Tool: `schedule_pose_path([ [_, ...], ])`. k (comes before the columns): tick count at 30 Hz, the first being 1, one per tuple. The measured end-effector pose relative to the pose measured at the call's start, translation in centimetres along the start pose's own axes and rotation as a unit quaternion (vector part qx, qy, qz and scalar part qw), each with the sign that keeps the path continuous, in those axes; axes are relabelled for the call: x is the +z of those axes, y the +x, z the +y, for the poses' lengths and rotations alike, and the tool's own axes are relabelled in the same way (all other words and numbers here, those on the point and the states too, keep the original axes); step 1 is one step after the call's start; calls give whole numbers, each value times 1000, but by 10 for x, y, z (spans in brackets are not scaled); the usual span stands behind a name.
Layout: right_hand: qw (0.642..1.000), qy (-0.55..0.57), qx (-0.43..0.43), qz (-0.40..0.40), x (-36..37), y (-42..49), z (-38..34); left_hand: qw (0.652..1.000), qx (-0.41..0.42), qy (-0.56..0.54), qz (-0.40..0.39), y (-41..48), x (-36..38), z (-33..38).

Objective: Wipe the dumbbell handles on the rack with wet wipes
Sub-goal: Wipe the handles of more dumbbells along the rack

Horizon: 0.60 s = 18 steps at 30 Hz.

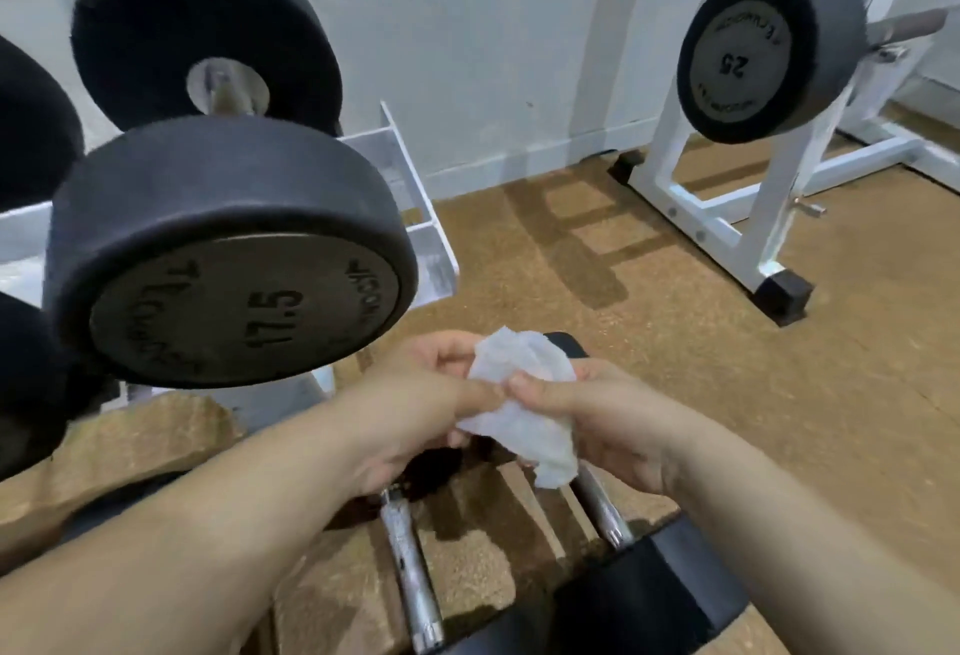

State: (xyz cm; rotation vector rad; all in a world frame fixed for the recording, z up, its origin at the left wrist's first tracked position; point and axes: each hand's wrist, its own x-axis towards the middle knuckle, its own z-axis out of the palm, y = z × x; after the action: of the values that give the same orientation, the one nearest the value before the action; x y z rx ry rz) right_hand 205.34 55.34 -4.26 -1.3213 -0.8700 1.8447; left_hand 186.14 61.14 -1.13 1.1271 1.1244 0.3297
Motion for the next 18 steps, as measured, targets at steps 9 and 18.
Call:
schedule_pose_path([
  [9,989,98,-33,102,-16,22,9,933,-143,-319,84,34,25,-41],
  [18,975,99,-36,193,-17,27,30,942,-82,-312,-94,58,58,-50],
])
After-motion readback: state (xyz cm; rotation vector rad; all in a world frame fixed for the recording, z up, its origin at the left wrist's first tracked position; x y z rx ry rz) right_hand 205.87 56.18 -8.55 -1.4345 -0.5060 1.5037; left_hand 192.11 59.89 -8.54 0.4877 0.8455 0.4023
